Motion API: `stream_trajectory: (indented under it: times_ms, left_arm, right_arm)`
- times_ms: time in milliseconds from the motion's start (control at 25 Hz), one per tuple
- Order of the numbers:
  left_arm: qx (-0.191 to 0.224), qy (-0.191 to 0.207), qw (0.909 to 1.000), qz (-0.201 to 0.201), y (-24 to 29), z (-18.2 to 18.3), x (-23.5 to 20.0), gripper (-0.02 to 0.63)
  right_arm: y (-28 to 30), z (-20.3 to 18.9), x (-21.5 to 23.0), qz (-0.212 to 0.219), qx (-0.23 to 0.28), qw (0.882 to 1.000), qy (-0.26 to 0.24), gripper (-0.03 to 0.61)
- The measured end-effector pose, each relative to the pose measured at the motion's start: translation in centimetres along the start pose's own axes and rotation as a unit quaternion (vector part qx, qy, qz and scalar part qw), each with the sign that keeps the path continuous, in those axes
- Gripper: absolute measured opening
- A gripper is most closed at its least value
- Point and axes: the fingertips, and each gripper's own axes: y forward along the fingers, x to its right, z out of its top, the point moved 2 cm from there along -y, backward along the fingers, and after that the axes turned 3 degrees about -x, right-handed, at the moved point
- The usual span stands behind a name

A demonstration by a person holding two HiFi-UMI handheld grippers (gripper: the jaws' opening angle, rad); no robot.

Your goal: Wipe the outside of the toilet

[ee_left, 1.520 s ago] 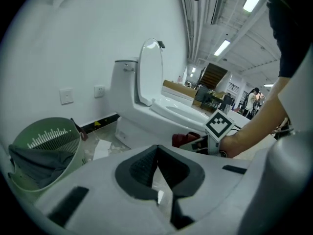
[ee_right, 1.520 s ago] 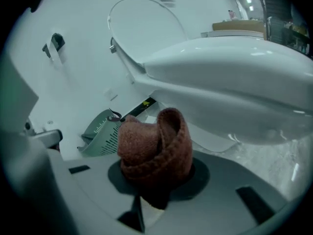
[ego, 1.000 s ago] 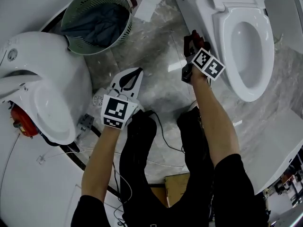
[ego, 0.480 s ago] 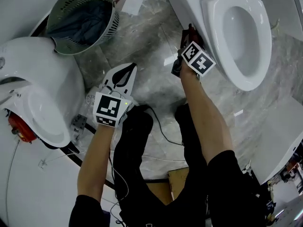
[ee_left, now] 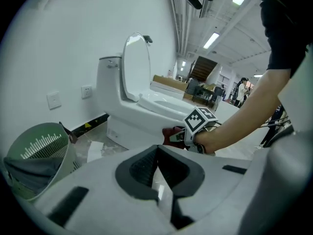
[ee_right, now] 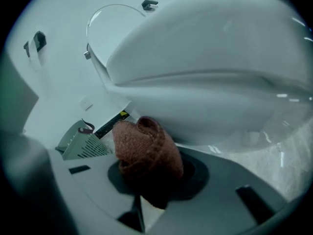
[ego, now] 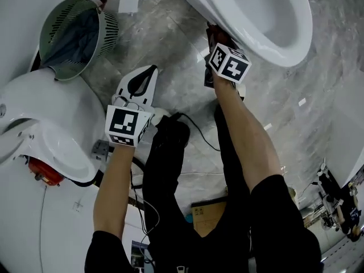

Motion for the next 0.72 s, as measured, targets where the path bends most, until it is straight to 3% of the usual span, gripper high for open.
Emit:
stream_trajectory:
  times_ms: [440,720]
  left_arm:
    - [-0.018,0.024,0.9982,-0.052,4.5,2.8,7.0,0.008]
    - [-0.030,0.032,0.9974,-0.058,6.3,3.7,9.9,0.008]
  right_arm:
    - [-4.5,-2.0,7.4,0.000,-0.033,0.998,-0.055,0.078]
    - [-6.4,-2.6,13.7,-0.018,-0.050,0.996,-0.069,0.078]
